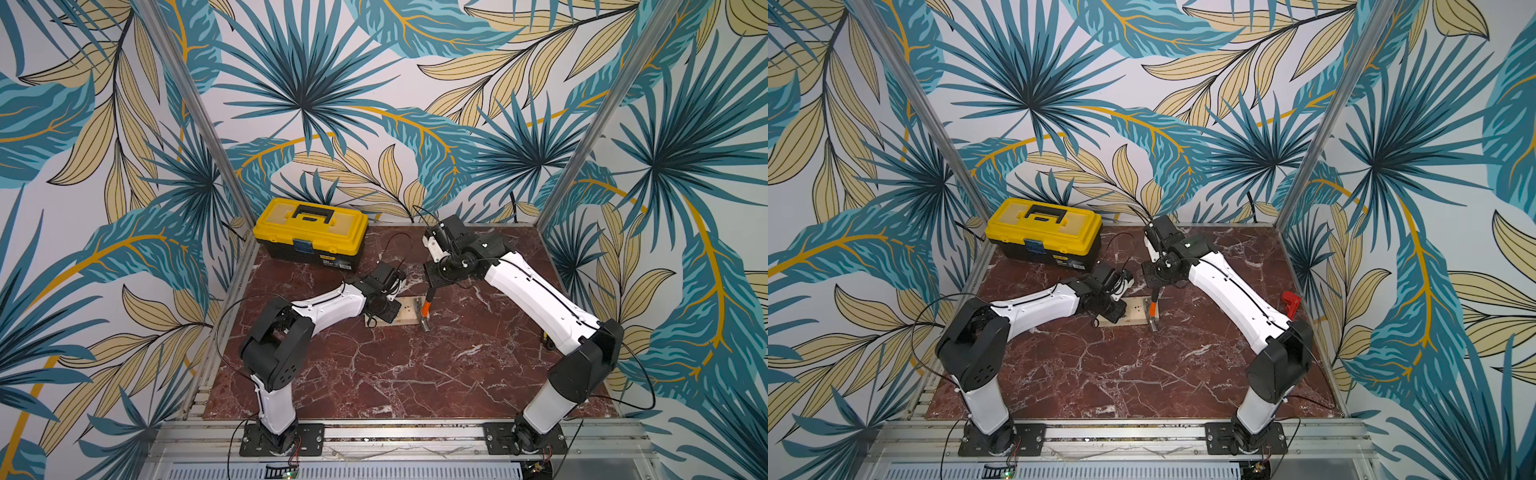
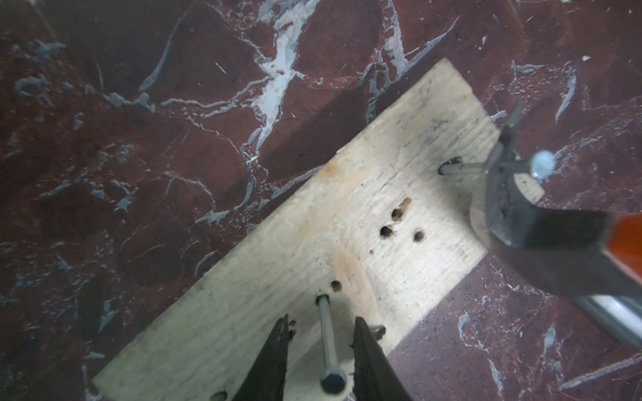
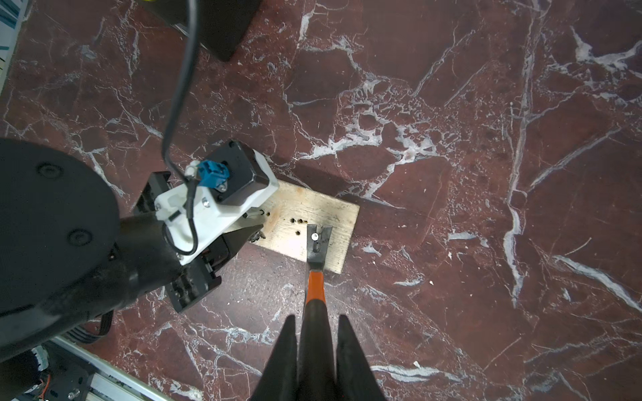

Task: Use a claw hammer to pull out a nail
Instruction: Remove the nail from the mounting plate.

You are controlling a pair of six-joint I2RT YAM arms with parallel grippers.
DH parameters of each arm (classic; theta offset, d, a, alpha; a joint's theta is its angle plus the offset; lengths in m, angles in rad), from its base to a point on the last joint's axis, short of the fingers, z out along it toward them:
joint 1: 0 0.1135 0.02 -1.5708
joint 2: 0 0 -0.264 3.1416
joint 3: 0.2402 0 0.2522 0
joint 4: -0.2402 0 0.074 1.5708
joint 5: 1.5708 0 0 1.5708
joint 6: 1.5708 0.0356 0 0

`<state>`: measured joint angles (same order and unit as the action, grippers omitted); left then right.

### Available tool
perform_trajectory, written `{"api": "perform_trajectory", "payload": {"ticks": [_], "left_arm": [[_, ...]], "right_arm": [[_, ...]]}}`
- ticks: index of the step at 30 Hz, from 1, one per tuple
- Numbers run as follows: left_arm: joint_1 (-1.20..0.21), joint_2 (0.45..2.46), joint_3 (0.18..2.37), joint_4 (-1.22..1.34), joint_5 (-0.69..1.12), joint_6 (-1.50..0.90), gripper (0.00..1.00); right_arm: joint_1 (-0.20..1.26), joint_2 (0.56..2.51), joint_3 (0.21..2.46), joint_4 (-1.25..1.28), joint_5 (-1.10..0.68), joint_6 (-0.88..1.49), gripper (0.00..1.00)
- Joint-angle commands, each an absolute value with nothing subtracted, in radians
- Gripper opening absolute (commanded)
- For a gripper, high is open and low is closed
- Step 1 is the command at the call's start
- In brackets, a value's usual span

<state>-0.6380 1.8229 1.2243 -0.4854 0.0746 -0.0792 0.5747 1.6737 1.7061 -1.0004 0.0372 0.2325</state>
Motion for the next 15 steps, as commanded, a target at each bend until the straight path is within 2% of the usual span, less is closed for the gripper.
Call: {"api": "perform_trajectory", "payload": {"ticks": [1,15], "left_arm": [[-0.640,1.861,1.181,-0.549,0.086,-0.092,0.32],[-0.640,1.887,1.182,-0.570,0.079,-0.118,0.32]], "right_arm": [[0.587,1.659,1.628,-0.854,0.075,0.255,0.00],[0.621,1.586,1.442,-0.708,0.154,0.250,0.00]]}}
